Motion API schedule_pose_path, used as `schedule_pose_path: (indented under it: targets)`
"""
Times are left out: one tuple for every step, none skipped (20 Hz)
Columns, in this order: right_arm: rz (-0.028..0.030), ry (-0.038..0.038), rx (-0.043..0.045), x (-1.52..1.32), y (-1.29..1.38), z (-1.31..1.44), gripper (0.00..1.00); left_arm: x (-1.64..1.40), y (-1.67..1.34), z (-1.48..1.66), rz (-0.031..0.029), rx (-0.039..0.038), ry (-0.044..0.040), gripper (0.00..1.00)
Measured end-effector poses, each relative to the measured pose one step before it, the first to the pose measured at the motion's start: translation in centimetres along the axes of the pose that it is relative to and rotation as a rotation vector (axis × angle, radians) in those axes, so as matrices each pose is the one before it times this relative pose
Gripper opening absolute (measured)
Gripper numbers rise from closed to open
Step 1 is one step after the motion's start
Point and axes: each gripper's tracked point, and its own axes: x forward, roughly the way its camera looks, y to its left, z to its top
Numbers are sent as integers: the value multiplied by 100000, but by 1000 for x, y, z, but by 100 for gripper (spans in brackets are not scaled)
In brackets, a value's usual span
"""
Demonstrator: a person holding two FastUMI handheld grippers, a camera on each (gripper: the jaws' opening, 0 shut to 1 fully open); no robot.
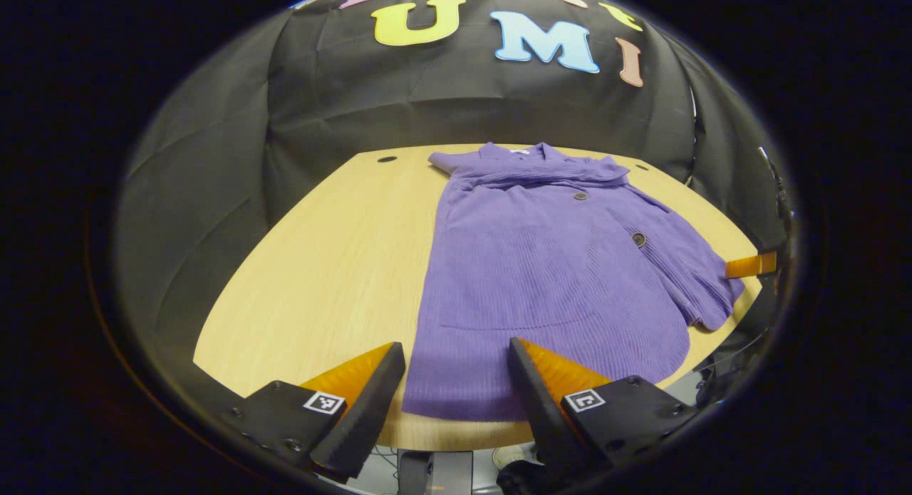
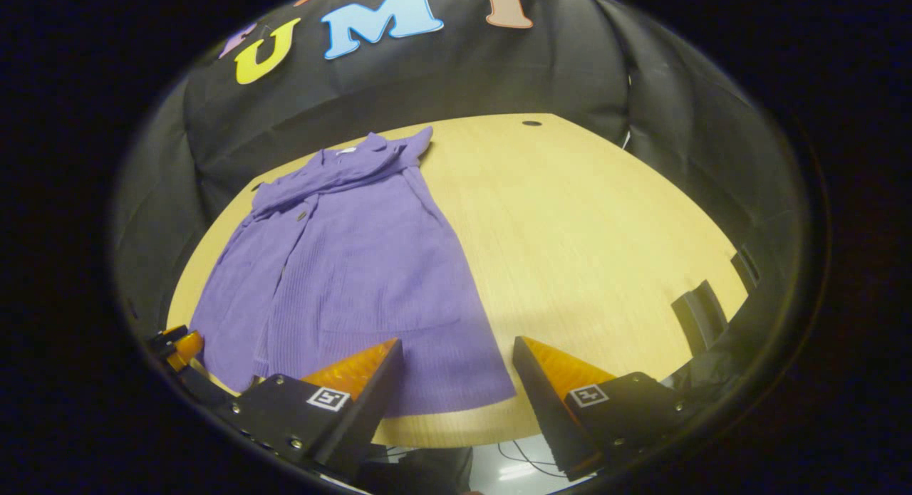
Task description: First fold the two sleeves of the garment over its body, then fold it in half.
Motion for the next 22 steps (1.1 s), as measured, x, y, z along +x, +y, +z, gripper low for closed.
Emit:
schedule_pose_path:
  targets:
    - [-585,-929,-2030,53,161,129,97,10,-78,-137,-445,-413,23,94]
    - [-1290,-82,-2206,-164,-34,-211,96,-156,-346,85,438,-163,-75,94]
    - [-1436,-169,-2363,163,1,-153,96,101,-385,-181,-372,769,-45,83]
    - [-909,-217,-3366,-18,178,-241,96,-58,-665,99,-767,698,-162,71]
    - [1728,-119,-741,77,580,54,97,131,-548,-83,-495,507,-156,59]
    - [-151,-13,464,-80,321,-18,86,216,-633,73,-125,436,-458,48]
    - [868,438,69,1,249,39,76,-34,-317,-35,573,718,-262,36]
    - [580,-596,961,200,348,30,71,65,-176,-109,1045,1102,57,24]
    - [851,-388,1932,47,337,116,44,90,-112,14,901,962,474,15]
    - [-814,-761,2548,-4,-53,-23,41,10,-117,30,178,-489,596,15]
    - [20,-459,3023,51,24,14,20,-9,270,113,1583,-2123,927,12]
    - [451,-121,1396,192,-44,50,19,21,-54,133,680,-1542,697,8]
    - [1014,427,3767,-56,29,-94,12,-27,-13,-57,645,-1667,651,8]
    - [1840,741,1766,39,51,5,5,40,14,147,298,-1218,235,9]
    - [1512,352,1565,18,-105,51,5,-8,20,-79,-6,-739,154,8]
    - [1069,133,2704,-256,-110,22,5,52,-62,27,-162,-900,488,8]
    - [1314,711,1602,125,-10,38,1,-88,-5,-77,-377,-1616,1105,8]
    - [761,1034,1332,14,-63,-52,1,-189,54,-96,45,-2065,2063,8]
    - [1284,648,1304,-184,34,82,2,-136,158,86,94,-2527,1462,8]
    - [1504,1278,1392,-261,34,135,1,-267,-30,565,-459,-3077,347,8]
    - [1870,505,2113,-524,117,340,1,-464,-204,593,-827,-3262,-129,8]
    - [2858,-579,2778,-530,427,671,1,-428,-156,824,-624,-3311,-600,8]
